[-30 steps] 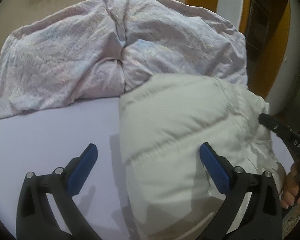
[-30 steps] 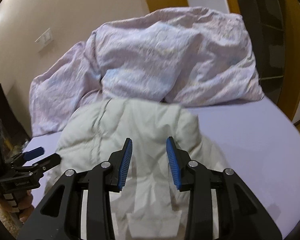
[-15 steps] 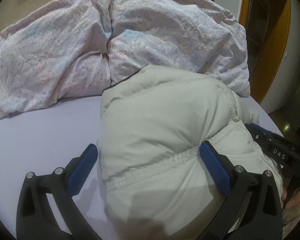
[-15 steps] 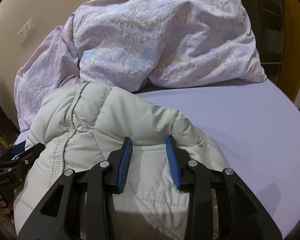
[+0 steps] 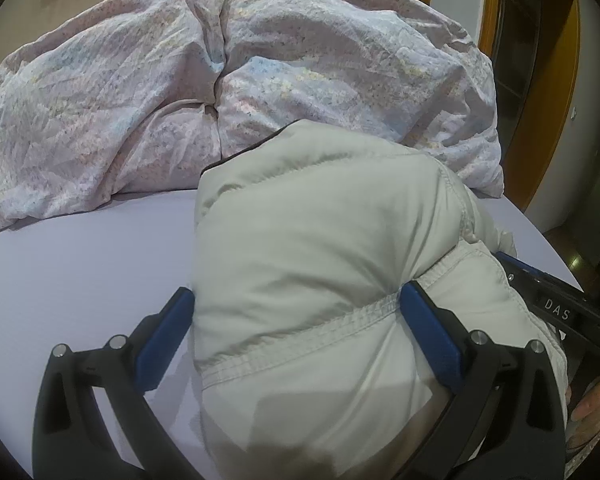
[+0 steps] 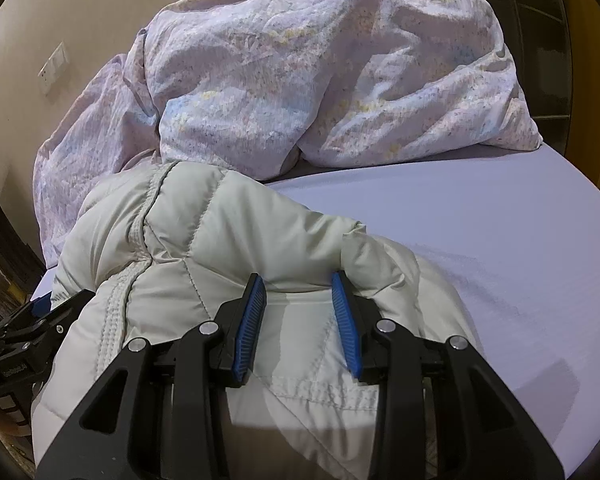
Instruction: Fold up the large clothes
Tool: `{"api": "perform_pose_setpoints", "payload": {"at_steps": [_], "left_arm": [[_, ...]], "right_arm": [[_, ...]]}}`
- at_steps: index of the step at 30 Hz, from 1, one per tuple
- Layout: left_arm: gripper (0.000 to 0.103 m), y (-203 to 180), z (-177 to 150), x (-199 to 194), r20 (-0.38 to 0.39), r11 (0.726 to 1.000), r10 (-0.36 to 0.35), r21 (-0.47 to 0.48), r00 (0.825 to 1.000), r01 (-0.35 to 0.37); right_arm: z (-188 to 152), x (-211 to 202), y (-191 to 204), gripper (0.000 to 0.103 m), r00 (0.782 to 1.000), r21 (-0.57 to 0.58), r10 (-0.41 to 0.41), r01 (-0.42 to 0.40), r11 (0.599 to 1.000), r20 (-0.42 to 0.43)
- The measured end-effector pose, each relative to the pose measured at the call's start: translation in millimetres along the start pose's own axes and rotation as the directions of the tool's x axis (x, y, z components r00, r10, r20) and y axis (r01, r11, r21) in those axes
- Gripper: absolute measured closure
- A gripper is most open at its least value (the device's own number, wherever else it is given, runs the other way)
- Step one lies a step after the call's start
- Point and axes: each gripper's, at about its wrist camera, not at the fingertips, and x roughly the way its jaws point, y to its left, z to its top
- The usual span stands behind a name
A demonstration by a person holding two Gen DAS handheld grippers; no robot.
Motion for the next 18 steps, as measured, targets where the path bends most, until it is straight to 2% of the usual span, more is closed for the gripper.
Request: {"api": "perform_pose_setpoints", "payload": {"at_steps": [18], "left_arm": [[0.002, 0.2, -1.1, 1.6, -0.001, 1.0, 0.002, 0.004, 1.0, -0.002]], "right_arm": [[1.4, 0.2, 0.1, 0.066, 1.0, 0.004, 0.001, -0.001, 1.0, -0.003]]}}
